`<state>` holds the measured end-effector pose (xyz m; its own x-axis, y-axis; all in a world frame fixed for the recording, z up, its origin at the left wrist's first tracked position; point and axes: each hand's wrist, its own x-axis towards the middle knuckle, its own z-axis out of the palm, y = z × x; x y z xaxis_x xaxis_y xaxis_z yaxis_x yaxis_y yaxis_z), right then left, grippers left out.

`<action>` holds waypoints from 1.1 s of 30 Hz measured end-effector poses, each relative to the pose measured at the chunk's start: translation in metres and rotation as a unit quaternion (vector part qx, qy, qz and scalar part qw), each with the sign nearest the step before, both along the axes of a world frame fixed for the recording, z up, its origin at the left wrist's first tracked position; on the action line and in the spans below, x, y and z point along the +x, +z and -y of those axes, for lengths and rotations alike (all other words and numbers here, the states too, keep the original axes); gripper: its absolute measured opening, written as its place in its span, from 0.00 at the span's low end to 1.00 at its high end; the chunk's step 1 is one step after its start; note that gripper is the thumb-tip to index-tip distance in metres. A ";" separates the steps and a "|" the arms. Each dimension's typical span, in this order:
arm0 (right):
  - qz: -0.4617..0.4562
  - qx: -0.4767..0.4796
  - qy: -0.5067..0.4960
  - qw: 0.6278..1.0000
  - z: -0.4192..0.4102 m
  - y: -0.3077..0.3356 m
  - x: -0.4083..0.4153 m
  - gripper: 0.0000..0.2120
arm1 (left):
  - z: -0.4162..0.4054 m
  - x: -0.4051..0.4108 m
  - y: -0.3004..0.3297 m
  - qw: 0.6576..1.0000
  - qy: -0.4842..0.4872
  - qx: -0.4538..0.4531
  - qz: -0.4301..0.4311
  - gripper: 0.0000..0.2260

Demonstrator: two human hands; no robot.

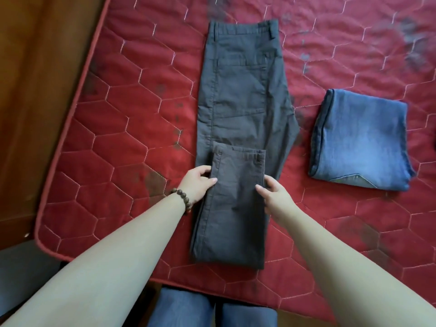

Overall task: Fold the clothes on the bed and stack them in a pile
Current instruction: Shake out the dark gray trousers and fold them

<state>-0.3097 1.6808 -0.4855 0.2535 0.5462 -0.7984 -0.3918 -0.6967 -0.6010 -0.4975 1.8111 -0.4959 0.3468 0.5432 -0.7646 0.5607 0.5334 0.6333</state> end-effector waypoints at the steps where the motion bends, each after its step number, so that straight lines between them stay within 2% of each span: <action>1: 0.014 0.012 0.002 1.000 -0.011 0.002 0.006 0.12 | -0.009 0.006 0.000 1.000 0.009 0.005 0.004 0.16; 6: 0.070 0.075 -0.002 0.995 -0.076 0.018 0.048 0.13 | -0.073 0.038 0.004 0.996 0.081 0.042 0.026 0.16; 9: 0.104 0.109 0.005 0.989 -0.126 0.028 0.077 0.13 | -0.122 0.066 0.013 0.992 0.088 0.079 0.035 0.14; 12: 0.152 0.139 0.022 0.978 -0.181 0.040 0.106 0.12 | -0.174 0.097 0.023 0.987 0.092 0.126 0.032 0.22; 16: 0.210 0.159 0.037 0.964 -0.249 0.049 0.138 0.12 | -0.235 0.132 0.035 0.982 0.093 0.154 0.054 0.26; 18: 0.244 0.139 0.062 0.958 -0.271 0.043 0.150 0.13 | -0.254 0.144 0.032 0.981 0.085 0.167 0.049 0.26; 20: 0.286 0.068 0.117 0.949 -0.278 0.031 0.156 0.17 | -0.259 0.147 0.023 0.985 0.070 0.156 0.019 0.21; 23: 0.264 -0.039 0.151 0.952 -0.262 0.004 0.156 0.20 | -0.244 0.136 -0.004 0.992 0.039 0.111 -0.034 0.15; 27: 0.307 -0.040 0.128 0.942 -0.246 -0.021 0.152 0.17 | -0.232 0.126 -0.025 0.992 0.060 0.095 -0.064 0.14; 33: 0.351 -0.036 0.133 0.926 -0.254 -0.034 0.149 0.17 | -0.240 0.130 -0.028 0.980 0.082 0.158 -0.087 0.04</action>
